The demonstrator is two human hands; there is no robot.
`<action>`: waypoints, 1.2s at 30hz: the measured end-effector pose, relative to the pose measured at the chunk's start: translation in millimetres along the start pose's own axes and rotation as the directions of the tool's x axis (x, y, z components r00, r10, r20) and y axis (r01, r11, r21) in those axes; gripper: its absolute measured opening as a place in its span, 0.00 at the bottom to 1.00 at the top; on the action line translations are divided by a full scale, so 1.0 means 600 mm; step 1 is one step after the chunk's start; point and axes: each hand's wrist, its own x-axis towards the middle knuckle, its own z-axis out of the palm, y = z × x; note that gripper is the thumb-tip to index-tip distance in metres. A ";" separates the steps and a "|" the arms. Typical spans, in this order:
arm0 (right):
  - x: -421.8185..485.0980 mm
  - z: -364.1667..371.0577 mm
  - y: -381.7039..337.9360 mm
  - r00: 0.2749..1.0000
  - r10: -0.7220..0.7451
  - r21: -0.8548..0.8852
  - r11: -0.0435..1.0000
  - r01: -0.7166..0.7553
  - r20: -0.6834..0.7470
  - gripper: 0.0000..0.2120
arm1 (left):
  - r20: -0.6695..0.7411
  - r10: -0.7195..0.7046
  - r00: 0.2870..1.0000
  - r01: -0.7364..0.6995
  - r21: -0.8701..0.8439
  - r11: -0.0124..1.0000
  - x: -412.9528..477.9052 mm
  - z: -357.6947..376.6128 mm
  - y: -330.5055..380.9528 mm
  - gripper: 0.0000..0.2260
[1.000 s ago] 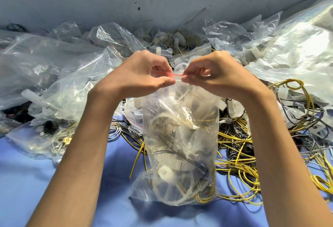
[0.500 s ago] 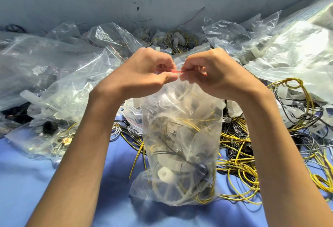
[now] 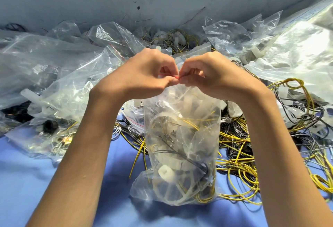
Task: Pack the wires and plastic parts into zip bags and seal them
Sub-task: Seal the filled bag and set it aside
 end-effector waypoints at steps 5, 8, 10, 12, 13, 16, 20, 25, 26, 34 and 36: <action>0.001 -0.003 0.001 1.000 0.013 -0.081 0.997 -0.011 0.018 0.15 | -0.051 0.061 0.997 -0.062 -0.003 0.998 0.002 0.008 0.001 0.03; -0.002 -0.007 -0.001 0.999 -0.012 -0.038 0.999 0.010 -0.042 0.14 | -0.134 0.085 0.987 -0.092 -0.045 0.995 0.003 0.009 0.004 0.08; -0.003 -0.010 -0.003 0.990 -0.044 0.024 0.999 0.048 -0.131 0.10 | -0.181 0.086 0.980 -0.104 -0.091 0.990 0.004 0.006 0.003 0.10; -0.006 -0.015 -0.003 0.985 -0.050 0.083 0.994 0.065 -0.165 0.08 | -0.168 0.062 0.984 -0.085 -0.130 0.988 0.004 0.003 -0.003 0.10; -0.007 -0.016 -0.001 0.990 -0.042 0.095 0.994 0.055 -0.138 0.07 | -0.145 0.049 0.988 -0.069 -0.135 0.989 0.004 0.001 -0.007 0.10; -0.010 -0.020 0.011 1.000 0.019 0.074 0.997 -0.019 0.001 0.06 | -0.095 0.017 0.995 -0.026 -0.098 0.995 0.001 -0.006 -0.020 0.12; -0.013 -0.025 0.024 0.998 0.060 0.061 0.996 -0.061 0.022 0.06 | -0.077 -0.013 0.997 0.005 -0.096 0.995 -0.004 -0.015 -0.028 0.15; -0.016 -0.027 0.027 0.995 0.075 0.077 0.994 -0.080 0.064 0.08 | -0.008 -0.019 1.000 0.018 -0.067 0.998 -0.006 -0.016 -0.024 0.11; -0.016 -0.026 0.027 0.996 0.075 0.072 0.994 -0.079 0.055 0.08 | -0.003 -0.019 1.000 0.018 -0.061 0.998 -0.005 -0.017 -0.024 0.11; -0.010 -0.021 0.020 0.996 0.085 0.044 0.995 -0.086 0.022 0.21 | -0.077 -0.033 0.996 0.031 -0.028 0.999 -0.003 -0.014 -0.029 0.18; -0.011 -0.024 0.019 0.997 0.082 0.031 0.996 -0.082 0.012 0.20 | -0.083 -0.043 0.996 0.041 -0.032 0.999 -0.003 -0.016 -0.029 0.18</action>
